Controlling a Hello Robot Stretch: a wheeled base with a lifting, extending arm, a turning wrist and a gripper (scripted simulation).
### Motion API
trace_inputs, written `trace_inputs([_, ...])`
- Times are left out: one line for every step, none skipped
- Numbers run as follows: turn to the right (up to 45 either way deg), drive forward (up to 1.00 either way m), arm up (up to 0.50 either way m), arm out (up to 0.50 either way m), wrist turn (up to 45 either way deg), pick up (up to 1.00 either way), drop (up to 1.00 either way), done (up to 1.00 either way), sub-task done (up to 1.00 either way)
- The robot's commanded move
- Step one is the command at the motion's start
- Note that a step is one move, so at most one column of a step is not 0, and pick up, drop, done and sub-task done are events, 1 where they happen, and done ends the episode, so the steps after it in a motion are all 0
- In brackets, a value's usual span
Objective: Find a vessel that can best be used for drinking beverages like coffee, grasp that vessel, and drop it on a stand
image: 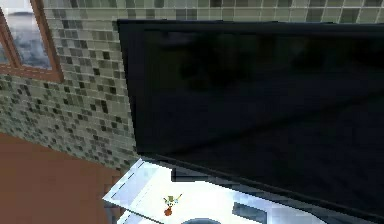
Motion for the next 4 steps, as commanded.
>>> trace_inputs([0.0,0.25,0.0,0.0,0.0,0.0,0.0,0.0,0.0])
trace_inputs([-45.0,0.0,0.0,0.0,0.0,0.0,0.0,0.0,0.0])
trace_inputs([-45.0,0.0,0.0,0.0,0.0,0.0,0.0,0.0,0.0])
trace_inputs([-27.0,0.0,0.0,0.0,0.0,0.0,0.0,0.0,0.0])
